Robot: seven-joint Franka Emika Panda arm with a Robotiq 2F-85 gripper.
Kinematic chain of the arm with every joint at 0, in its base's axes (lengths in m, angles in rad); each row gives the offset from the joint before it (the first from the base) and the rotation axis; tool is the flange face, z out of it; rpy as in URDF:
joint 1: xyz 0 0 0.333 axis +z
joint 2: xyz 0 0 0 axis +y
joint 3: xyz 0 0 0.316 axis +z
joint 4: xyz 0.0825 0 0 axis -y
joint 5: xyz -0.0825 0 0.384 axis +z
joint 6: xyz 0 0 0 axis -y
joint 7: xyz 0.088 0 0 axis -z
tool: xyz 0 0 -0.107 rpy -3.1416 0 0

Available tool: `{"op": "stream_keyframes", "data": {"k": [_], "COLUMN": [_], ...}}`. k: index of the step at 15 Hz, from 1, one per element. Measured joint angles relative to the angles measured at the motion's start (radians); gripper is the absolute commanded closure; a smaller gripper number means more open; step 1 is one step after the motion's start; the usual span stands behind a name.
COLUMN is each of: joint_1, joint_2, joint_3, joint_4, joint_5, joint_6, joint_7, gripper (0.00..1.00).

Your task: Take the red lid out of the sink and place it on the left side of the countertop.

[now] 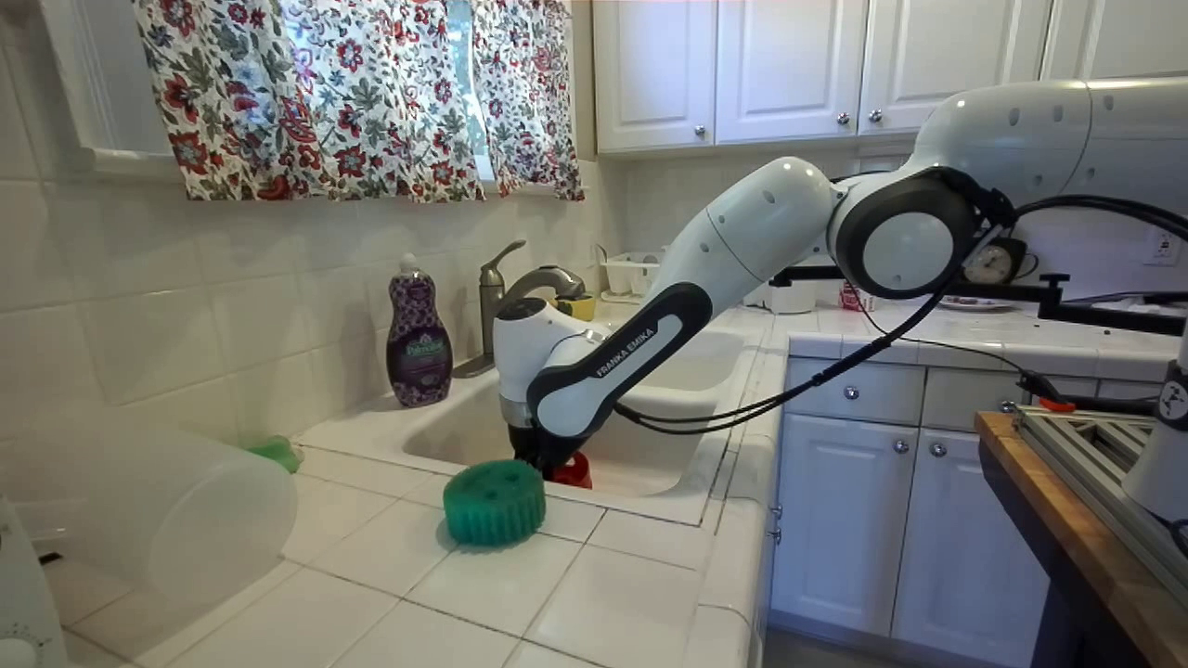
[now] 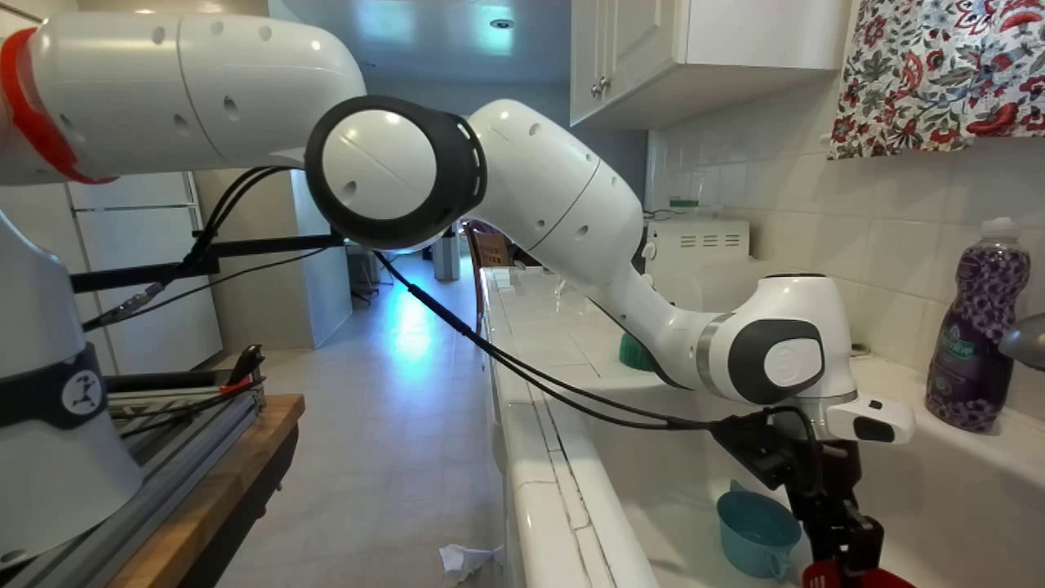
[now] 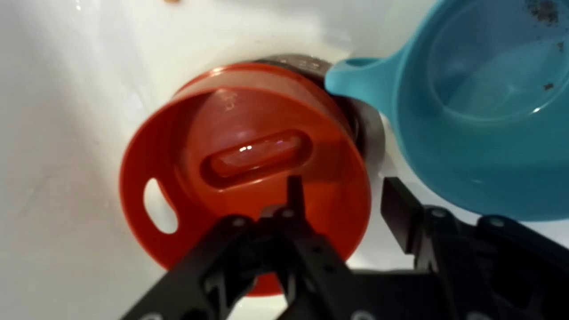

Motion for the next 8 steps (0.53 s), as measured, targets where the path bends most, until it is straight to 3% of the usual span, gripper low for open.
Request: {"op": "stream_keyframes", "data": {"k": [2,3,8], "joint_1": [0.000,-0.001,-0.001], "joint_2": [0.000,0.000,0.000], "joint_3": [-0.001,-0.001,-0.005], "joint_4": [0.000,0.000,0.000], "joint_5": [0.000,0.000,0.000], "joint_6": [-0.001,-0.001,-0.001], "joint_7": [-0.001,-0.001,-0.002], "gripper": [0.97,1.00,0.99]}}
